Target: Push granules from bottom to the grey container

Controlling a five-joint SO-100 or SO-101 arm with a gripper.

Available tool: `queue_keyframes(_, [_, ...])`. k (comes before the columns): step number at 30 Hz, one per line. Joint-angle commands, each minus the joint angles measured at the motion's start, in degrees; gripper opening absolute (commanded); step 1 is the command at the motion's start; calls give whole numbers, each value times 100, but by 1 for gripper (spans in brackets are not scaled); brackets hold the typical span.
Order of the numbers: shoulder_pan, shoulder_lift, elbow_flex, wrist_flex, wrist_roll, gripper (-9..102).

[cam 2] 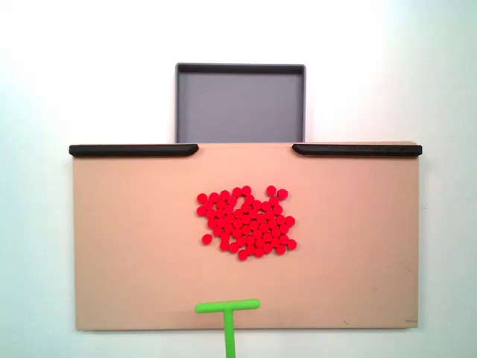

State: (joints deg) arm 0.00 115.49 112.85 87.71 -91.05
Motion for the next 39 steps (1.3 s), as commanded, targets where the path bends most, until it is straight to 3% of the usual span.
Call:
queue_keyframes(1, [-167, -431, -299, 53, 281, 0])
queue_keyframes(39, [-167, -422, -299, -9, 246, 0])
